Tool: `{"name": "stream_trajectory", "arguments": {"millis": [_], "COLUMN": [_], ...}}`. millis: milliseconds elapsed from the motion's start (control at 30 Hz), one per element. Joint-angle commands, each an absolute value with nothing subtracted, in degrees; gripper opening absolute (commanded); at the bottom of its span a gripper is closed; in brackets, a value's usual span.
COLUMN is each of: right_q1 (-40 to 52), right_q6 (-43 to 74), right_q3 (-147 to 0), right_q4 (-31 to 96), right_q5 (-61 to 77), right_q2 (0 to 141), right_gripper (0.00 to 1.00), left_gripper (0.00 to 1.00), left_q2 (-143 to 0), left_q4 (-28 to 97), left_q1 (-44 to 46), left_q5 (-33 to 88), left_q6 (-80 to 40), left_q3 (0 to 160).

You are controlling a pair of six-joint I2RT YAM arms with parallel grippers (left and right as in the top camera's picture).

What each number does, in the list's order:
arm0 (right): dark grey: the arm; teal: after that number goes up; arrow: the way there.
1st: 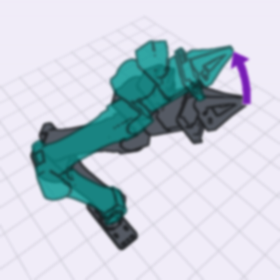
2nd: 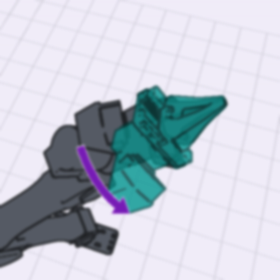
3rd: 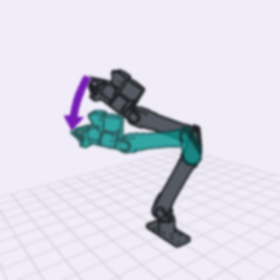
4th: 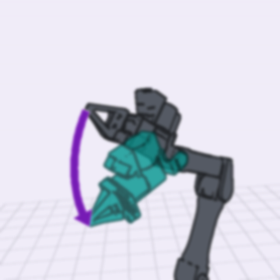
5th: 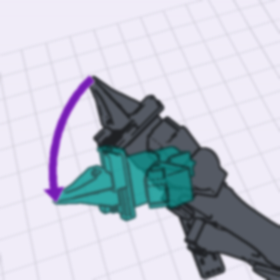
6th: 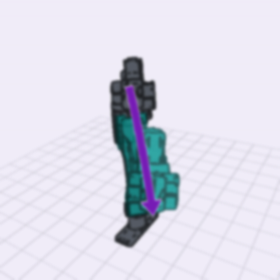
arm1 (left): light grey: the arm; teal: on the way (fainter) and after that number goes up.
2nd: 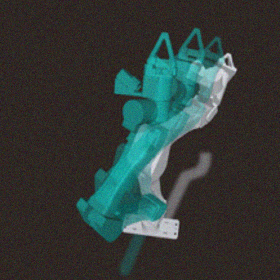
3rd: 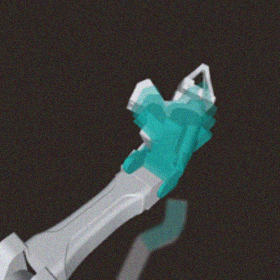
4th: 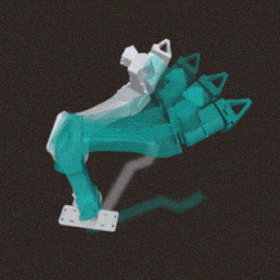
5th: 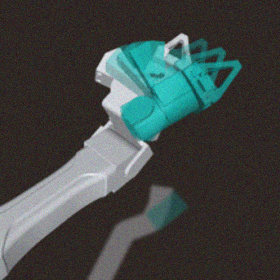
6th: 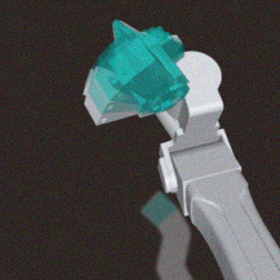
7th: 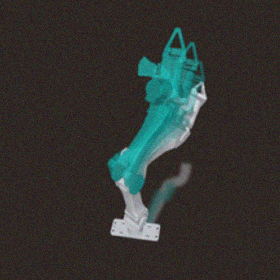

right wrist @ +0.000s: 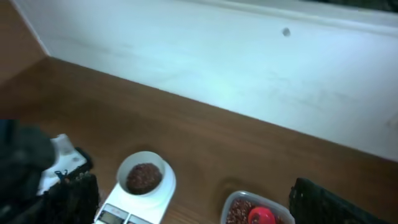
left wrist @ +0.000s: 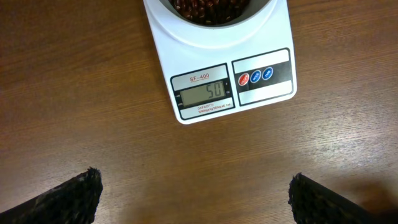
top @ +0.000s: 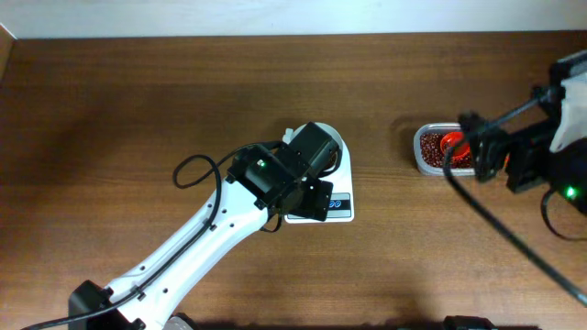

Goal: Scoop item into bowl and weigh 50g on scale

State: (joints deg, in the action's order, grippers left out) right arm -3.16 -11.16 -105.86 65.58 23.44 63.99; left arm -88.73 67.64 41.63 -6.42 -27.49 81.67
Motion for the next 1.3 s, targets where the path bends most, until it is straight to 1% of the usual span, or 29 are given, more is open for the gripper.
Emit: {"name": "stream_trajectory", "arguments": {"millis": [0,100,200,267,400,500,533,600,633,700,800,833,867,933,1033,1067,1100,1267], "right_q1": [0.7,1.2,1.1,1.1,1.1,1.1,1.1,1.1,1.1,1.1,1.1,1.1,1.1,1.1,1.1,1.1,1.1,1.1], "right_q6": [-11.6,-11.6,-11.8,-11.8,-11.8,-11.8,-11.5,-11.6,-11.6,-11.6,-11.5,-10.1,-6.3,-5.1,-5.0,-5.1,-5.1,-5.1], "right_q3": [-106.0,-102.5,-88.6,-77.4,-60.7,-47.0,-38.3,-28.8,-21.3,-10.9,-1.9,-0.3,-0.3,-0.3,-0.3,-0.3,-0.3,-0.3], "right_q4": [67.0,67.1,66.1,62.0,53.6,39.3,29.1,18.4,9.4,-4.8,-16.3,-17.1,-13.9,-10.1,4.1,3.7,3.3,3.7], "right_q5": [21.9,21.8,19.2,19.2,19.2,19.2,19.2,19.7,19.7,19.6,18.3,16.9,12.6,10.6,10.3,10.2,10.3,10.2], "right_q2": [62.0,60.5,56.0,52.3,48.0,44.7,42.3,39.5,37.0,32.7,27.4,26.0,24.0,20.9,6.6,1.7,0.0,0.3], "right_gripper": [0.99,0.99,0.99,0.99,0.99,0.99,0.99,0.99,0.99,0.99,0.99,0.99,0.99,0.99,0.99,0.99,0.99,0.99], "left_gripper": [0.99,0.99,0.99,0.99,0.99,0.99,0.99,0.99,0.99,0.99,0.99,0.99,0.99,0.99,0.99,0.99,0.99,0.99], "left_q2": [-88.7,-88.7,-88.7,-88.7,-88.7,-88.7,-88.7,-88.7,-88.7,-88.7,-88.7,-88.7,-88.7,-88.7,-88.7,-88.7,-88.7,-88.7], "left_q4": [67.5,67.6,67.5,67.5,67.6,67.5,67.6,67.5,67.6,67.6,67.5,67.5,67.5,67.6,67.5,67.6,67.5,67.6], "left_q1": [41.8,41.8,41.8,41.8,41.8,41.8,41.8,41.8,41.8,41.8,41.8,41.8,41.8,41.8,41.8,41.8,41.8,41.8], "left_q5": [-6.3,-6.3,-6.3,-6.3,-6.3,-6.3,-6.3,-6.3,-6.3,-6.3,-6.3,-6.3,-6.3,-6.3,-6.3,-6.3,-6.3,-6.3], "left_q6": [-27.8,-27.8,-27.8,-27.8,-27.8,-27.8,-27.8,-27.8,-27.8,-27.8,-27.8,-27.8,-27.8,-27.8,-27.8,-27.8,-27.8,-27.8], "left_q3": [81.5,81.5,81.5,81.5,81.5,81.5,81.5,81.5,81.5,81.5,81.5,81.5,81.5,81.5,81.5,81.5,81.5,81.5]}}
